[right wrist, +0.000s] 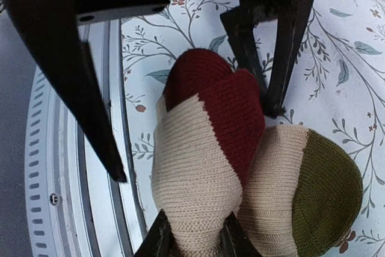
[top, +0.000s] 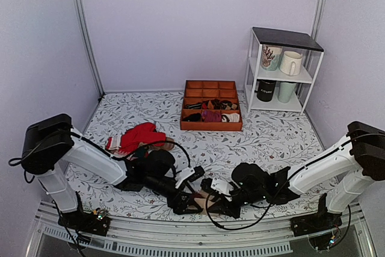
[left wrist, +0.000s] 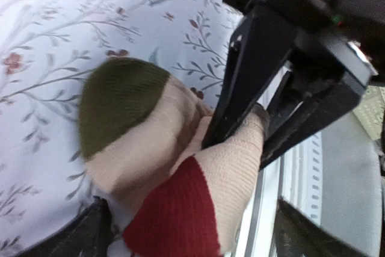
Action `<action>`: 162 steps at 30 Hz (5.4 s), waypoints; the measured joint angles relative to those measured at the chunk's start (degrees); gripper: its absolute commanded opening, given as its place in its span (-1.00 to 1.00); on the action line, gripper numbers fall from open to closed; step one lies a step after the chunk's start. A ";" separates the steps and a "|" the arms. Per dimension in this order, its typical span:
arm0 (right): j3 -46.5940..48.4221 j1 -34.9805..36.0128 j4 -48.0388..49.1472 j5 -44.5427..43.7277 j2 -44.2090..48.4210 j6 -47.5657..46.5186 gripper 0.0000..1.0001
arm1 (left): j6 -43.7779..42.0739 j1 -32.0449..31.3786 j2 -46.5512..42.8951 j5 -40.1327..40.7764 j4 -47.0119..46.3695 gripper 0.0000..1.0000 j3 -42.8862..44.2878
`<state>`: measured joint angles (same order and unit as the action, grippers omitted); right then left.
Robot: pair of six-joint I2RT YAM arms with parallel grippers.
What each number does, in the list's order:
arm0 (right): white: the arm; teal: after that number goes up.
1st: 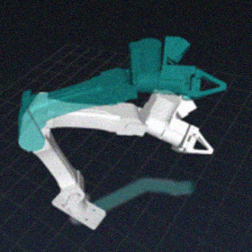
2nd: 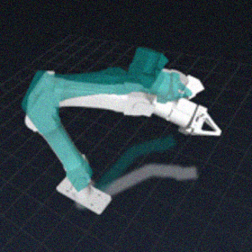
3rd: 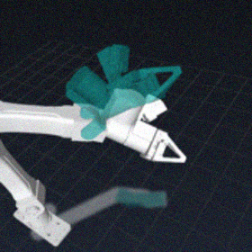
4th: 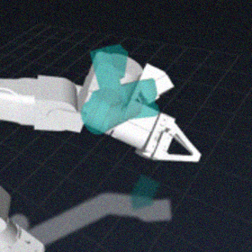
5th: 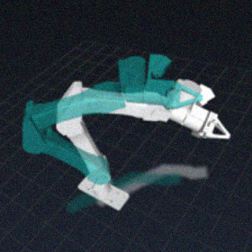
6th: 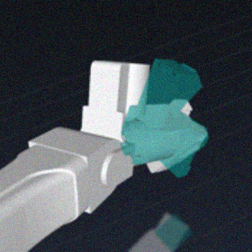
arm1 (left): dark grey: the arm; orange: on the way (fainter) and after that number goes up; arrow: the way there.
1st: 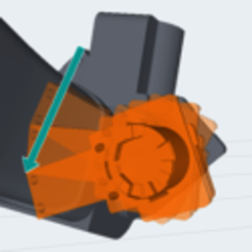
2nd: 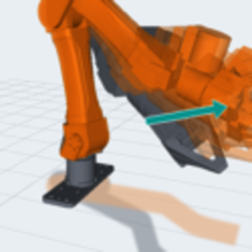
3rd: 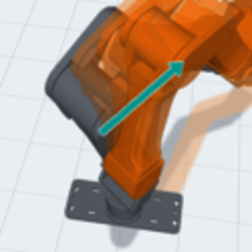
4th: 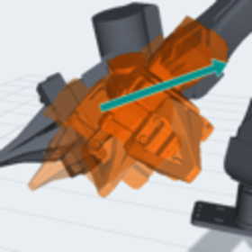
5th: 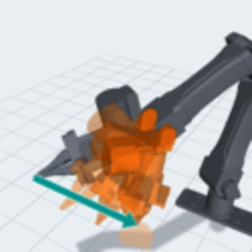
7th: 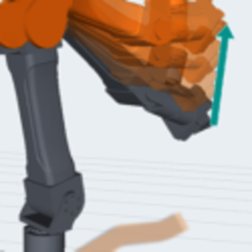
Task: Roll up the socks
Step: Roll a pair of socks at the center of the board.
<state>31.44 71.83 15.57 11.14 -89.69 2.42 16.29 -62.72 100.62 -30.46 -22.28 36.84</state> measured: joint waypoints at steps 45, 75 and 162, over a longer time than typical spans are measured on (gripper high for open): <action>0.02 -8.26 10.19 17.97 -7.85 7.08 -0.61 | -18.43 -4.42 1.09 5.81 -34.80 0.70 -14.75; 4.42 -11.04 1.95 24.94 -9.25 5.95 -0.17 | -12.28 -6.88 3.15 13.11 -19.47 -0.34 -7.19; 1.03 -10.05 16.76 26.88 -13.14 12.35 -0.61 | -17.73 -7.61 -2.43 15.98 -32.37 -0.12 -19.23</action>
<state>32.47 61.78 32.34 38.02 -102.83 14.76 -1.43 -70.32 98.19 -14.48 -54.65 17.61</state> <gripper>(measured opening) 0.200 0.458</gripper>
